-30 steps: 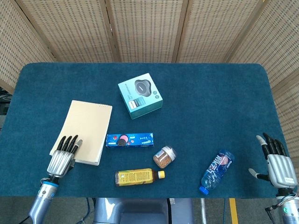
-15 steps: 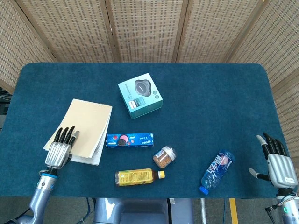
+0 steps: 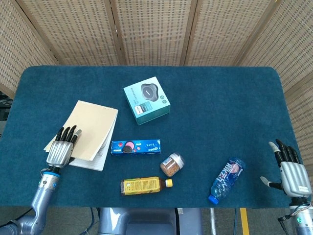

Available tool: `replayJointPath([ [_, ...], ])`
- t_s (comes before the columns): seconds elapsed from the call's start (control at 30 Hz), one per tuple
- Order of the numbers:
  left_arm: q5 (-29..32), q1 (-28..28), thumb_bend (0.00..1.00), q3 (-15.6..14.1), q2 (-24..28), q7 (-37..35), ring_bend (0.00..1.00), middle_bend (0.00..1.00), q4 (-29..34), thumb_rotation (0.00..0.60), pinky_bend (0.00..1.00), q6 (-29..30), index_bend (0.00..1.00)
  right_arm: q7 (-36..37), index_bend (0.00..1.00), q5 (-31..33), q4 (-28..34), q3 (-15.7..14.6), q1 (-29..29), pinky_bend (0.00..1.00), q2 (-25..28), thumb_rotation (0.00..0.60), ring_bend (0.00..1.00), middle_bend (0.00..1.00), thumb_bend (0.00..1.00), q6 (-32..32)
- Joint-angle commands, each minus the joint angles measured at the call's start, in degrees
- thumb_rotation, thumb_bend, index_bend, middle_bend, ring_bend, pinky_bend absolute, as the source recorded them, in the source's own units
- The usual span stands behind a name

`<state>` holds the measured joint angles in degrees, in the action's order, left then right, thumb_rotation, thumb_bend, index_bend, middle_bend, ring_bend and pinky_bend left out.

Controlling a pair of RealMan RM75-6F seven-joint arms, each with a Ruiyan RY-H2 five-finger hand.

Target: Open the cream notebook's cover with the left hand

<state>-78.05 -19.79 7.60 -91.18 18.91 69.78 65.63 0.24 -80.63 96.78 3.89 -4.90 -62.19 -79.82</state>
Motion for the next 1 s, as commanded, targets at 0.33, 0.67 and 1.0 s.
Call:
replayJointPath([
  [0.33, 3.17, -2.30, 0.65, 1.85, 0.41, 0.91, 0.00, 0.00, 0.27, 0.600, 0.00, -1.86, 0.40, 0.11, 0.03, 0.06, 0.03, -0.01, -0.03, 0.00, 0.09, 0.600, 0.00, 0.00, 0.05, 0.14],
  [0.67, 2.18, -2.52, 0.71, 2.11, -0.78, -0.98, 0.00, 0.00, -1.75, 0.600, 0.00, 1.63, 0.74, 0.49, 0.03, -0.19, -0.12, 0.06, -0.04, 0.00, 0.04, 0.600, 0.00, 0.00, 0.05, -0.06],
  [1.0, 0.97, -1.07, 0.71, 0.61, 0.83, -2.51, 0.00, 0.00, -0.17, 0.600, 0.00, 4.47, 0.82, 0.64, 0.03, -0.08, -0.19, 0.06, -0.03, 0.00, 0.06, 0.600, 0.00, 0.00, 0.05, 0.02],
])
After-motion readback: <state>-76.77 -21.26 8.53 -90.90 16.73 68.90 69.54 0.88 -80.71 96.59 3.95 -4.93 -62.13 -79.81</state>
